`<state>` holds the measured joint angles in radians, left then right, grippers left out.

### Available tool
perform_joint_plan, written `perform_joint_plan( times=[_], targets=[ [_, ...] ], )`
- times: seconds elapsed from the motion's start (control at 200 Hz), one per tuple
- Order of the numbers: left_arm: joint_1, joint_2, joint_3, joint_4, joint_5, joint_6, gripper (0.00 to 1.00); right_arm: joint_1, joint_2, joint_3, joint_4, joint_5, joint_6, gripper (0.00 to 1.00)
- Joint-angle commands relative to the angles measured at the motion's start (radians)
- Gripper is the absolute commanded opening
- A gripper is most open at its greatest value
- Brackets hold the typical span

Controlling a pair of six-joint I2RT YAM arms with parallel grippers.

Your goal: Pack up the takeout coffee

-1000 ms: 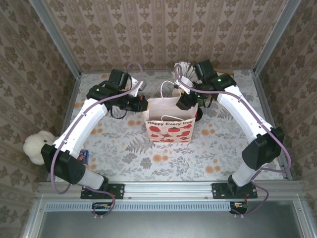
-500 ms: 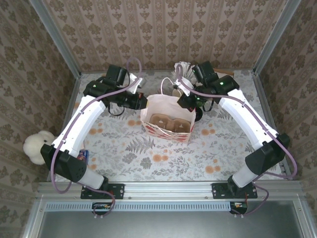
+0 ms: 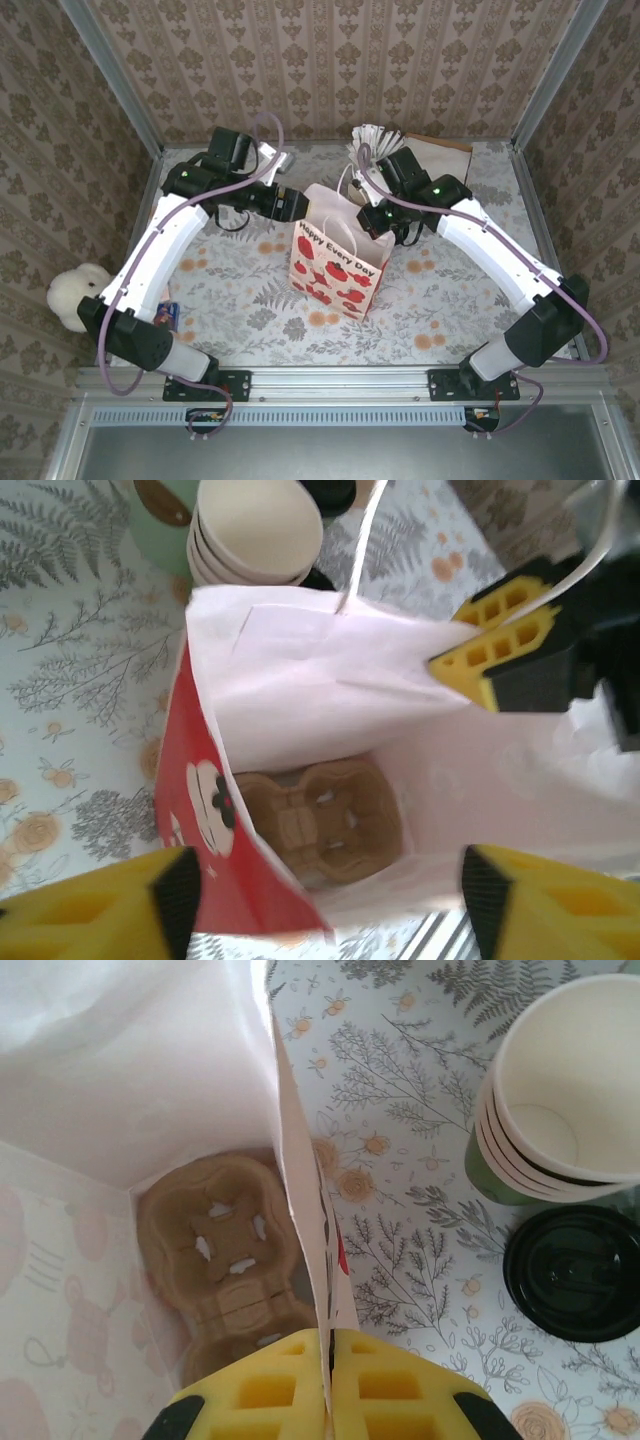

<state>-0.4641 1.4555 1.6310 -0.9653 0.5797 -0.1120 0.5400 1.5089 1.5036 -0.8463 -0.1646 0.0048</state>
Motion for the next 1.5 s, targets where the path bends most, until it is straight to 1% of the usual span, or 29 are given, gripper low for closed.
perform_joint_plan(
  times=[0.0,0.055,0.105,0.135,0.205,0.32,0.38,0.41,0.455,0.61,0.715,0.79,0.88,0.985,1.035,1.09,1.185,1.28,1.395,1.45,1.495],
  targets=[
    [0.037,-0.081,-0.047,0.099,0.004,-0.023,0.86,0.036,-0.029,0.017,0.004,0.094,0.098,0.0],
    [0.048,-0.106,-0.08,0.145,-0.03,-0.055,0.93,0.045,-0.03,0.018,0.012,0.112,0.132,0.0],
    [0.059,-0.132,-0.105,0.18,-0.083,-0.088,0.99,0.052,-0.027,0.016,0.019,0.112,0.157,0.0],
    [0.069,-0.148,-0.119,0.195,-0.128,-0.112,1.0,0.059,-0.023,0.016,0.023,0.117,0.165,0.0],
    [0.088,-0.188,-0.144,0.206,-0.268,-0.166,1.0,0.086,-0.01,0.021,0.032,0.158,0.199,0.0],
    [0.121,-0.258,-0.177,0.158,-0.579,-0.24,1.0,0.126,0.005,0.032,0.067,0.193,0.289,0.0],
    [0.141,-0.29,-0.199,0.102,-0.745,-0.299,1.0,0.14,0.008,0.029,0.088,0.225,0.332,0.0],
    [0.155,-0.298,-0.205,0.075,-0.789,-0.317,1.0,0.145,0.008,0.029,0.098,0.235,0.352,0.0],
    [0.173,-0.31,-0.216,0.038,-0.821,-0.33,1.0,0.147,0.011,0.032,0.104,0.247,0.382,0.0],
    [0.186,-0.349,-0.313,0.004,-0.813,-0.393,1.0,0.15,0.003,0.029,0.141,0.237,0.468,0.01],
    [0.186,-0.368,-0.41,-0.012,-0.797,-0.469,1.0,0.149,0.002,0.004,0.184,0.219,0.474,0.02],
    [0.185,-0.385,-0.478,-0.01,-0.776,-0.527,1.0,0.15,0.021,0.023,0.166,0.212,0.472,0.03],
    [0.183,-0.409,-0.563,0.034,-0.709,-0.579,1.0,0.15,0.047,0.041,0.151,0.182,0.455,0.05],
    [0.181,-0.401,-0.636,0.121,-0.606,-0.634,1.0,0.15,0.088,0.054,0.116,0.201,0.457,0.06],
    [0.177,-0.385,-0.658,0.157,-0.578,-0.671,1.0,0.15,0.107,0.071,0.097,0.204,0.458,0.07],
    [0.166,-0.362,-0.675,0.201,-0.542,-0.705,1.0,0.148,0.12,0.087,0.103,0.197,0.46,0.09],
    [0.123,-0.3,-0.668,0.241,-0.498,-0.722,1.0,0.149,0.131,0.121,0.119,0.166,0.454,0.1],
    [0.076,-0.23,-0.637,0.224,-0.507,-0.715,1.0,0.149,0.137,0.15,0.118,0.143,0.449,0.09],
    [0.054,-0.189,-0.634,0.237,-0.518,-0.725,1.0,0.15,0.112,0.123,0.16,0.071,0.459,0.1],
    [0.05,-0.184,-0.64,0.255,-0.519,-0.732,1.0,0.148,0.115,0.099,0.159,0.076,0.451,0.11],
    [0.05,-0.179,-0.641,0.26,-0.522,-0.735,1.0,0.146,0.134,0.111,0.104,0.111,0.454,0.11]
  ],
)
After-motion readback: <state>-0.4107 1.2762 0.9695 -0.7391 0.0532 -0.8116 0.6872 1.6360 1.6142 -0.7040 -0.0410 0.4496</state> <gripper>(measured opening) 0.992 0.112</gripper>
